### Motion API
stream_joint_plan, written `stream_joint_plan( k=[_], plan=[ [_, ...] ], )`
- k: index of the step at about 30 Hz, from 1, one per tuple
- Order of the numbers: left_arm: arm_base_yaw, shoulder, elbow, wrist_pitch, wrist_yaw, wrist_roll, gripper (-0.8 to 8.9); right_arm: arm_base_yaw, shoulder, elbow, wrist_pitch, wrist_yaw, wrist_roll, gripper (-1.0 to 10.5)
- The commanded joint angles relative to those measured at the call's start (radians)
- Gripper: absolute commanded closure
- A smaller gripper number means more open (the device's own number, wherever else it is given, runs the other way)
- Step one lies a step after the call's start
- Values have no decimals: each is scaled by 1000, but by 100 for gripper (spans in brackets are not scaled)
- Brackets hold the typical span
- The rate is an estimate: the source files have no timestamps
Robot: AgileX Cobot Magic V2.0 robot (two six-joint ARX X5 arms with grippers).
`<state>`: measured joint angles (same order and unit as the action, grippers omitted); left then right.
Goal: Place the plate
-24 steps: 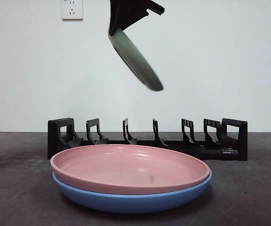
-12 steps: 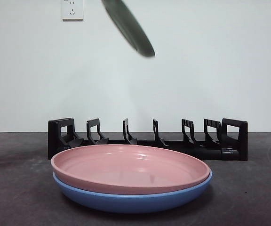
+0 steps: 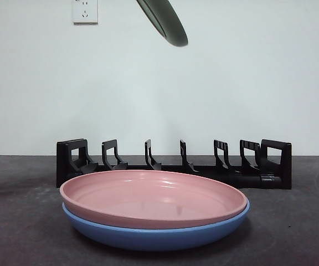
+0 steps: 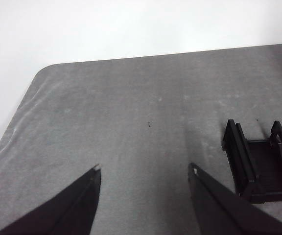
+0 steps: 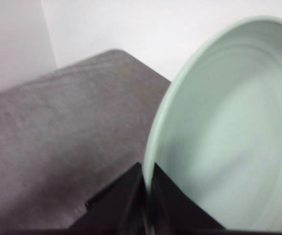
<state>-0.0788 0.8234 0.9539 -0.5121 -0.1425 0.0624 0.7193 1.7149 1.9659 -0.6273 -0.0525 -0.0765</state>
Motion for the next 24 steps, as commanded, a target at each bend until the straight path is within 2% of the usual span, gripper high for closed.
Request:
stream_joint_plan(
  k=[1,8,13,17,24],
  plan=[
    [0,5,21,12,0,-4,532,22,-94,-184,122,34,-45,933],
    [0,6,21,13,0,-24,532,50,-301,-520,158,108,-90,933],
    [0,6,21,11,0,-26,532,128,-432,-694,159,235,-149,933],
    [0,6,21,11,0,-27,532,201,-506,-792,144,316,-171,933],
    [0,6,21,10,0,-27,532,344,-554,-903,80,396,-170,933]
  ],
)
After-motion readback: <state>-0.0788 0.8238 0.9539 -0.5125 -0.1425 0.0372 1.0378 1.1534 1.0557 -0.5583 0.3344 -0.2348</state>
